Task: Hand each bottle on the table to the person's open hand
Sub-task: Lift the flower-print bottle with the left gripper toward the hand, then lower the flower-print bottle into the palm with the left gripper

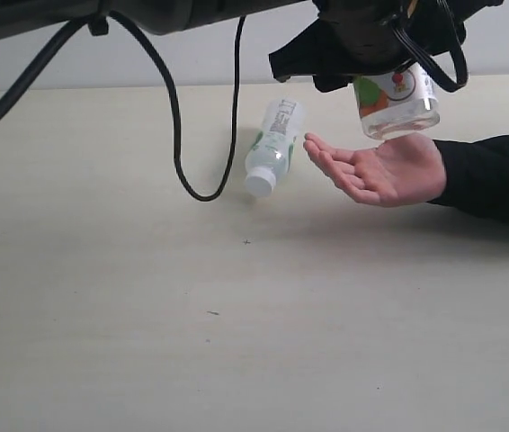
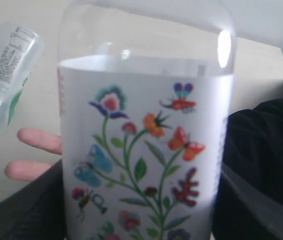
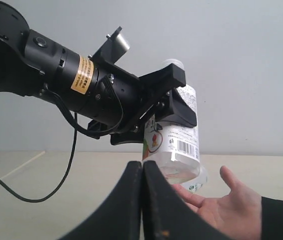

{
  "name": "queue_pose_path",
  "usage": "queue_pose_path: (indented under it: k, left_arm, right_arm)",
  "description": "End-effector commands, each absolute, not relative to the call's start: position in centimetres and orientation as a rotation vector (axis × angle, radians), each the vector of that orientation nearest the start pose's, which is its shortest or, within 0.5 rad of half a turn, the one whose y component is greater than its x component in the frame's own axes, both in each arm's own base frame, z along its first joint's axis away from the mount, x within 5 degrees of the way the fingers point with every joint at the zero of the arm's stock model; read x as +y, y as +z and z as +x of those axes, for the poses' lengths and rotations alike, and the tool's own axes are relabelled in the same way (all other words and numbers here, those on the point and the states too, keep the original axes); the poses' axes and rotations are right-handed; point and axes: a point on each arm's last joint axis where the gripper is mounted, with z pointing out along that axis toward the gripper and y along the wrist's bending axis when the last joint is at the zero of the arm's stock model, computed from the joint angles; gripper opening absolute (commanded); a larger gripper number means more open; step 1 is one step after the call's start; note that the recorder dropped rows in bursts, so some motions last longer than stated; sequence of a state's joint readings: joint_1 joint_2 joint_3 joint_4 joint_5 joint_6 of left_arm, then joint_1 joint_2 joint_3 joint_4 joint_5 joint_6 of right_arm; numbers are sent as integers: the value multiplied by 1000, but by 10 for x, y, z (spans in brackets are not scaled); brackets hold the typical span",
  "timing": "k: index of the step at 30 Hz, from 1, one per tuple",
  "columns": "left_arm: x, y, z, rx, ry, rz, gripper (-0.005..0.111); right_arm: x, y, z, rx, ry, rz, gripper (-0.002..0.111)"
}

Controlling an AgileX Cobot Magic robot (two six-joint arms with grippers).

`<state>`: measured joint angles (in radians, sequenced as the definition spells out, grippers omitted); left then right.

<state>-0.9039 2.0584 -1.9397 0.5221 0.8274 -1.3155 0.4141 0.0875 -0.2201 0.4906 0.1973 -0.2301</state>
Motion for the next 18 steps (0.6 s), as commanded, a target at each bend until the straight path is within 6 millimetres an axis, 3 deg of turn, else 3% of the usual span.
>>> queue_pose_path:
  k: [1,11,18]
  left_arm:
    - [-357,298,321,2355,-454,-229,0]
    - [-371,258,323,2450,-456,-285,0]
    - [-372,253,322,2478,-452,-281,0]
  right_arm:
    - [29,265,44,1541,602,-204,0]
    - [29,265,44,1541,602,-204,0]
    - [29,265,44,1541,602,-204,0]
